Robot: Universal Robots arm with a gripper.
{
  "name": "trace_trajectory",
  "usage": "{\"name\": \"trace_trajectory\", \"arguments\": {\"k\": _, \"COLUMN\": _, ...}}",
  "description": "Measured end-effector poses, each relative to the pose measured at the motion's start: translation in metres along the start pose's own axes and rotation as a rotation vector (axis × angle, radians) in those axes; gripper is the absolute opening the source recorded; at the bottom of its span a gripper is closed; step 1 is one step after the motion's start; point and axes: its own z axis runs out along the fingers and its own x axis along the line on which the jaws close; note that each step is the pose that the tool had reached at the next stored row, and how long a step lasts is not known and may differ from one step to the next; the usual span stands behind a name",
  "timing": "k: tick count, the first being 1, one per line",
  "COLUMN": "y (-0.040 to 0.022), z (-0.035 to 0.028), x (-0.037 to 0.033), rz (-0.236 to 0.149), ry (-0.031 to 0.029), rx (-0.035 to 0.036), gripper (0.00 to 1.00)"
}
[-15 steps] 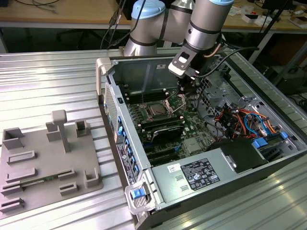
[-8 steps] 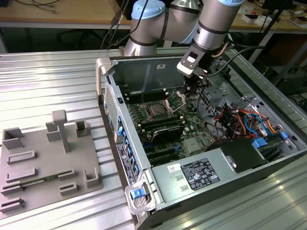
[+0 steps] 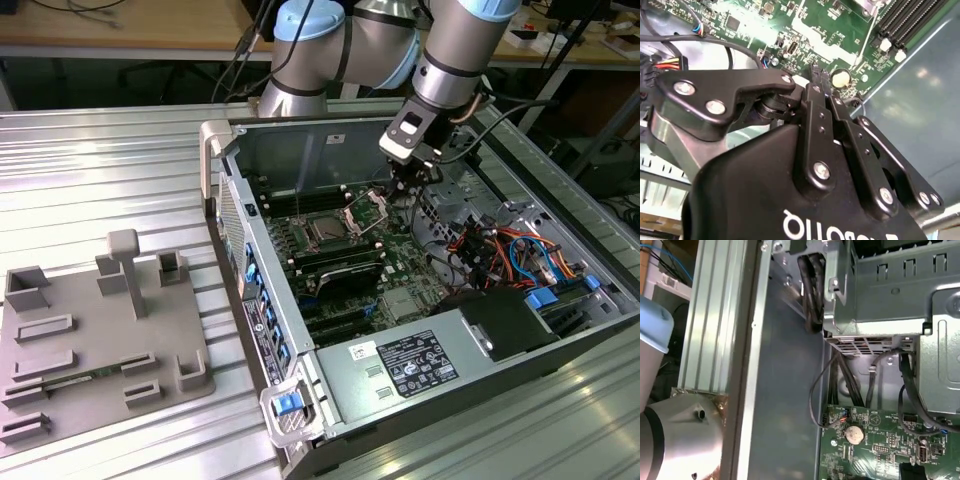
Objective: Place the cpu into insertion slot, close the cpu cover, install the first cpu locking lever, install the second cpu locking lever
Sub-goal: 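Close the cpu cover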
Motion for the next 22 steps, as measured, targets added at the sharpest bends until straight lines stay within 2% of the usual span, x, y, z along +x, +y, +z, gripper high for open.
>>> {"name": "trace_trajectory", "arguments": {"k": 5, "y": 0.0001, "z": 0.0093, "x": -0.0001, "rz": 0.0, "ry": -0.0001, "rx": 0.0001, "gripper": 0.11}}
{"name": "trace_trajectory", "arguments": {"k": 7, "y": -0.0105, "z": 0.0114, "x": 0.0, "rz": 0.0, "ry": -0.0001, "rx": 0.0001, "gripper": 0.11}}
{"name": "trace_trajectory", "arguments": {"k": 14, "y": -0.0221, "z": 0.0114, "x": 0.0002, "rz": 0.0, "ry": 0.0012, "rx": 0.0001, "gripper": 0.11}}
{"name": "trace_trajectory", "arguments": {"k": 18, "y": -0.0346, "z": 0.0114, "x": 0.0004, "rz": 0.0, "ry": 0.001, "rx": 0.0002, "gripper": 0.11}}
{"name": "trace_trajectory", "arguments": {"k": 22, "y": -0.0441, "z": 0.012, "x": 0.0005, "rz": 0.0, "ry": 0.0014, "rx": 0.0001, "gripper": 0.11}}
